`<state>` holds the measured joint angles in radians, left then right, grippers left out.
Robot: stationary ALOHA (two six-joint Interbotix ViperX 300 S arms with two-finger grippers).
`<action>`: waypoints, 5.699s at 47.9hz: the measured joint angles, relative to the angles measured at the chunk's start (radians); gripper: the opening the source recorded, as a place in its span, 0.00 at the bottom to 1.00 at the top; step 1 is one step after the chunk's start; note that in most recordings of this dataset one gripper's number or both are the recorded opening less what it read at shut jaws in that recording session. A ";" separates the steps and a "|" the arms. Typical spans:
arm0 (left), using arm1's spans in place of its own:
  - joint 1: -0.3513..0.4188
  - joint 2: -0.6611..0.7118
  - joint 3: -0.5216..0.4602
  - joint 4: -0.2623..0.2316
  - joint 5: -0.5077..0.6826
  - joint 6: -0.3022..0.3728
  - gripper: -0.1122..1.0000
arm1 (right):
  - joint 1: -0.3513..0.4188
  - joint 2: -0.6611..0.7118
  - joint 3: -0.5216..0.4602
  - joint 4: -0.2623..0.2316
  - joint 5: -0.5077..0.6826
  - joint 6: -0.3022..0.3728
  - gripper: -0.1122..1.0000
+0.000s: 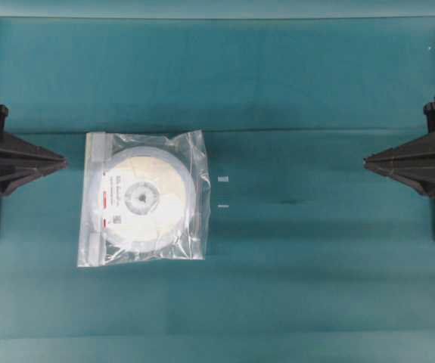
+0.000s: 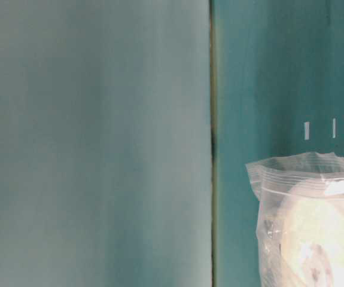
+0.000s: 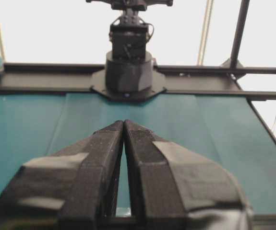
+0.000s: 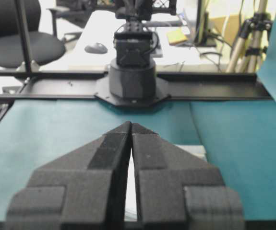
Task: Take out the reel from the clear zip bag.
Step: 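Move both grippers inward toward the bagged white reel, then grasp the left edge of the clear bag with the left gripper, then reach the right gripper into the bag opening and grip the reel rim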
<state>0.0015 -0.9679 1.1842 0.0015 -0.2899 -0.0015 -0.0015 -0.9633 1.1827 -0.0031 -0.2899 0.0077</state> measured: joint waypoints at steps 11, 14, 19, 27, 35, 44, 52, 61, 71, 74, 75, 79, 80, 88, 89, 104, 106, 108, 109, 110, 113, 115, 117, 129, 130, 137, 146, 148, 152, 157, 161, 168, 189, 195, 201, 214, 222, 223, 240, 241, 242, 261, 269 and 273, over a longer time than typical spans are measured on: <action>0.009 0.144 -0.066 0.008 0.000 -0.061 0.09 | 0.002 0.012 -0.028 0.094 0.000 0.103 0.10; 0.009 0.167 -0.078 0.008 0.000 -0.081 0.09 | 0.002 0.021 -0.035 0.130 0.002 0.163 0.10; 0.009 0.193 -0.101 0.008 0.000 -0.117 0.09 | -0.002 0.041 -0.044 0.153 0.009 0.232 0.10; 0.012 0.195 -0.115 0.008 0.003 -0.190 0.09 | -0.003 0.104 -0.067 0.161 0.052 0.255 0.10; 0.038 0.204 -0.117 0.008 0.058 -0.371 0.09 | -0.008 0.207 -0.121 0.164 0.098 0.265 0.10; 0.067 0.209 -0.117 0.008 0.144 -0.676 0.09 | -0.011 0.377 -0.184 0.187 0.114 0.264 0.10; 0.067 0.204 -0.075 0.008 0.264 -0.893 0.09 | -0.011 0.494 -0.252 0.209 0.124 0.265 0.10; 0.067 0.175 0.026 0.008 0.405 -0.997 0.09 | -0.020 0.606 -0.324 0.241 0.152 0.267 0.10; 0.121 0.118 0.074 0.009 0.430 -1.002 0.09 | -0.029 0.683 -0.356 0.293 0.166 0.285 0.11; 0.127 0.112 0.086 0.009 0.436 -1.000 0.09 | -0.031 0.695 -0.357 0.298 0.166 0.293 0.12; 0.129 0.112 0.089 0.009 0.439 -1.000 0.09 | -0.032 0.699 -0.357 0.299 0.166 0.298 0.12; 0.127 0.112 0.100 0.009 0.439 -1.002 0.13 | -0.037 0.707 -0.360 0.304 0.166 0.319 0.15; 0.127 0.110 0.100 0.008 0.440 -1.002 0.15 | -0.038 0.707 -0.362 0.307 0.166 0.325 0.16; 0.127 0.112 0.106 0.009 0.445 -1.002 0.49 | -0.051 0.710 -0.364 0.313 0.166 0.362 0.32; 0.127 0.115 0.109 0.009 0.445 -1.003 0.55 | -0.051 0.710 -0.365 0.313 0.167 0.364 0.35; 0.152 0.204 0.124 0.009 0.420 -1.003 0.83 | -0.075 0.713 -0.364 0.319 0.181 0.399 0.71; 0.152 0.219 0.129 0.009 0.413 -1.003 0.82 | -0.075 0.713 -0.364 0.321 0.183 0.400 0.71; 0.153 0.239 0.135 0.011 0.405 -1.003 0.83 | -0.075 0.712 -0.365 0.319 0.184 0.400 0.71; 0.152 0.250 0.140 0.011 0.400 -1.006 0.83 | -0.075 0.713 -0.364 0.319 0.184 0.400 0.71; 0.153 0.259 0.143 0.011 0.397 -1.003 0.84 | -0.074 0.712 -0.364 0.321 0.184 0.402 0.71; 0.152 0.291 0.155 0.011 0.368 -1.003 0.86 | -0.074 0.712 -0.365 0.321 0.186 0.400 0.71; 0.153 0.319 0.163 0.011 0.333 -1.009 0.88 | -0.075 0.713 -0.364 0.319 0.186 0.400 0.71; 0.153 0.342 0.167 0.009 0.302 -1.015 0.90 | -0.075 0.713 -0.364 0.319 0.184 0.400 0.71; 0.153 0.495 0.166 0.011 0.175 -1.062 0.92 | -0.074 0.713 -0.364 0.319 0.183 0.400 0.71; 0.152 0.509 0.164 0.011 0.170 -1.069 0.92 | -0.074 0.713 -0.365 0.321 0.183 0.400 0.71; 0.153 0.609 0.163 0.011 0.106 -1.135 0.92 | -0.074 0.713 -0.364 0.321 0.181 0.400 0.71; 0.153 0.649 0.160 0.009 0.041 -1.158 0.92 | -0.074 0.713 -0.364 0.321 0.181 0.402 0.71; 0.153 0.653 0.156 0.011 0.035 -1.158 0.92 | -0.075 0.713 -0.364 0.321 0.181 0.400 0.71; 0.153 0.666 0.150 0.011 0.034 -1.158 0.92 | -0.075 0.713 -0.364 0.321 0.181 0.400 0.71; 0.153 0.678 0.147 0.011 0.028 -1.158 0.92 | -0.075 0.713 -0.364 0.321 0.181 0.400 0.71; 0.153 0.686 0.143 0.009 0.026 -1.158 0.92 | -0.074 0.713 -0.364 0.321 0.181 0.400 0.71; 0.153 0.704 0.126 0.011 0.018 -1.158 0.92 | -0.074 0.713 -0.365 0.321 0.179 0.402 0.71; 0.152 0.746 0.100 0.009 0.014 -1.149 0.79 | -0.074 0.716 -0.364 0.321 0.181 0.402 0.71; 0.153 0.753 0.094 0.011 0.014 -1.131 0.54 | -0.069 0.735 -0.362 0.322 0.202 0.410 0.71; 0.152 0.752 0.087 0.011 0.014 -1.115 0.29 | -0.064 0.764 -0.359 0.328 0.230 0.442 0.71; 0.153 0.741 0.083 0.011 0.014 -1.081 0.14 | -0.046 0.795 -0.336 0.330 0.225 0.476 0.71; 0.152 0.703 0.083 0.011 0.015 -1.062 0.10 | -0.044 0.810 -0.331 0.330 0.213 0.495 0.71; 0.152 0.696 0.083 0.011 0.017 -1.060 0.10 | -0.044 0.819 -0.331 0.330 0.209 0.499 0.71; 0.152 0.650 0.100 0.011 0.046 -1.060 0.10 | -0.032 0.976 -0.402 0.331 0.179 0.603 0.76; 0.152 0.650 0.100 0.011 0.048 -1.060 0.10 | -0.032 0.982 -0.403 0.331 0.176 0.609 0.77; 0.152 0.650 0.100 0.011 0.046 -1.060 0.10 | -0.031 0.991 -0.405 0.331 0.172 0.620 0.78; 0.152 0.650 0.100 0.011 0.051 -1.058 0.10 | -0.025 1.115 -0.465 0.331 0.106 0.715 0.88; 0.152 0.650 0.100 0.011 0.071 -1.060 0.10 | -0.025 1.161 -0.505 0.331 0.127 0.716 0.88; 0.152 0.650 0.100 0.011 0.072 -1.060 0.10 | -0.025 1.184 -0.520 0.331 0.133 0.718 0.87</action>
<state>0.1534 -0.3175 1.2839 0.0123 -0.2178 -1.0615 -0.0261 0.2209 0.6627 0.3283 -0.1565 0.7256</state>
